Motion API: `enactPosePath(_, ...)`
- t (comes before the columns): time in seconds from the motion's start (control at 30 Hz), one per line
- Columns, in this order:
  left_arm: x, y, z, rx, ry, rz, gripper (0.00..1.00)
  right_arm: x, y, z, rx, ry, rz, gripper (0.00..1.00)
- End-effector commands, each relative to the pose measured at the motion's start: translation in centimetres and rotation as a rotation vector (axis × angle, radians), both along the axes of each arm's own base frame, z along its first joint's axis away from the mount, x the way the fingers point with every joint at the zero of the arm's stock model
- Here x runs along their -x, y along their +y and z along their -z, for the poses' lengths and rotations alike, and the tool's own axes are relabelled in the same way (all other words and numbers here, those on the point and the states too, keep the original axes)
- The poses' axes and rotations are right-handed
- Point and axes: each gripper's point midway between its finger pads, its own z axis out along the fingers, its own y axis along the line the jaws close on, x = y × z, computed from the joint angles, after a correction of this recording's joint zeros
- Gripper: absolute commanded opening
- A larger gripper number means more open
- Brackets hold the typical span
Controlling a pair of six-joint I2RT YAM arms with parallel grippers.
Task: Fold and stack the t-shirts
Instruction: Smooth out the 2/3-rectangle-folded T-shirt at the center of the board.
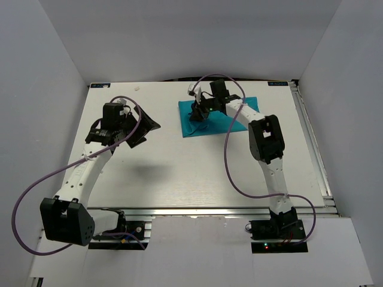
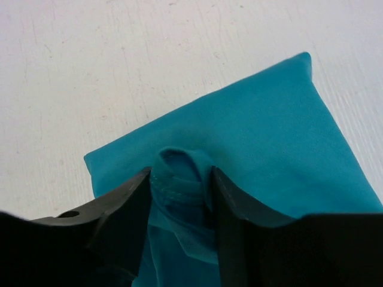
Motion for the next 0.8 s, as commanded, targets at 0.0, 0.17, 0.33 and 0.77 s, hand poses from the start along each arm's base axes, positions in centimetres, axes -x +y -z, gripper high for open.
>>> enactPosePath(0.0,0.8,0.1,-0.8,0.02,-0.02,-0.002,0.98,-1.4,0.3,-1.8,-0.012,-0.078,0.013,0.45)
enactPosePath(0.17,0.8,0.1,-0.6,0.026,-0.012,-0.006,0.98,-0.9,-0.9,-2.6,-0.005,-0.109,0.024,0.14)
enactPosePath(0.33,0.5,0.0,-0.8,0.028,-0.019,0.001,0.98,-0.2,-3.1,-2.9,0.003,-0.087,0.049,0.01)
enactPosePath(0.77,-0.2,-0.5,-0.8,0.039,-0.029,0.026,0.98,1.5,-9.0,-3.7,-0.049,0.017,0.15,0.18)
